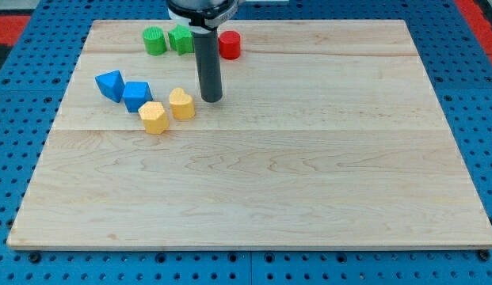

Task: Move the green star towards the center right of the board

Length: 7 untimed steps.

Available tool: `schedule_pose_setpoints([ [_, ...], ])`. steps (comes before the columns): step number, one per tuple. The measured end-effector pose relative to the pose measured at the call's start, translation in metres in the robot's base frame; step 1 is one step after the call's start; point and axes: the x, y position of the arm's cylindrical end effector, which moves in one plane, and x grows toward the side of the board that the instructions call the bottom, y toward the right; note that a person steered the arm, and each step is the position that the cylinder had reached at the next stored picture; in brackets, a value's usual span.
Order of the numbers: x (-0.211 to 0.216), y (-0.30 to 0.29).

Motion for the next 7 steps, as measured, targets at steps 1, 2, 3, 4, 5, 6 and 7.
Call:
schedule_pose_setpoints([
  [1,-0.005,0.000],
  [2,-0.008,-0.002],
  [3,-0.043,-0.024],
  [4,-0.063,-0.041],
  [5,-0.081,-0.082],
  [6,-0.092,-0.153],
  [7,-0.107,-0.165],
])
